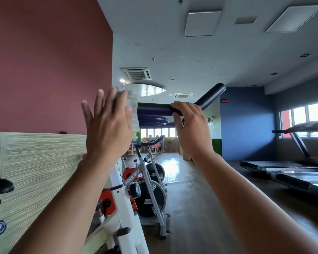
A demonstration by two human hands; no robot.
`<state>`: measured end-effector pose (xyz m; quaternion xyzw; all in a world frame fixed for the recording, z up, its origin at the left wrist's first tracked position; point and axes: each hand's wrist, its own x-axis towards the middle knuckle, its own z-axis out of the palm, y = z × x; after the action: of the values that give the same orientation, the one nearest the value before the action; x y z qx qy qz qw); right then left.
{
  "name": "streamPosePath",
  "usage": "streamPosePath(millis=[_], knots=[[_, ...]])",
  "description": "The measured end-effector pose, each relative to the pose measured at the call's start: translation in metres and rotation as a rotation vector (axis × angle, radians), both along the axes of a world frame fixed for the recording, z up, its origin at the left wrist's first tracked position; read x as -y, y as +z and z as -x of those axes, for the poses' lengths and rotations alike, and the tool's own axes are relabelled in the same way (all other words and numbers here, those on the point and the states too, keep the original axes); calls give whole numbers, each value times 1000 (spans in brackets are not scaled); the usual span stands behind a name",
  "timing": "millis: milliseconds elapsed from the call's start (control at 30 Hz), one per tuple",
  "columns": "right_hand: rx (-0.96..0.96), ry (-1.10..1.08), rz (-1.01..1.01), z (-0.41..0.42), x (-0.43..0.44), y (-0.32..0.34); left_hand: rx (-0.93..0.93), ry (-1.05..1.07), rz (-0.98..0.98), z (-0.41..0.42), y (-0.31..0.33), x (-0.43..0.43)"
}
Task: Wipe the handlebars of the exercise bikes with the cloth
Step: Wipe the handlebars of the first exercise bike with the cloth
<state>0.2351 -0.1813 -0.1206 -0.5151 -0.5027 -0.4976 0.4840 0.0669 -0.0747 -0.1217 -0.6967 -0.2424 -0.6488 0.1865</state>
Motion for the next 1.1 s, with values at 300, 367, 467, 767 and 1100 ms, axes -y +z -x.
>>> streamPosePath(millis=[300, 367, 467, 767, 1100], knots=[[77, -58, 31, 25, -13, 13, -166, -71, -185, -19, 14, -1], [142, -52, 54, 38, -23, 17, -126, -95, -185, -12, 9, -10], [171, -67, 17, 51, -41, 12, 39, -248, -65, -2, 0, -26], [176, -127, -131, 51, -68, 1, 514, -926, 395, -8, 6, -75], [170, -159, -153, 55, -71, 1, 641, -1283, 580, -6, 5, -85]])
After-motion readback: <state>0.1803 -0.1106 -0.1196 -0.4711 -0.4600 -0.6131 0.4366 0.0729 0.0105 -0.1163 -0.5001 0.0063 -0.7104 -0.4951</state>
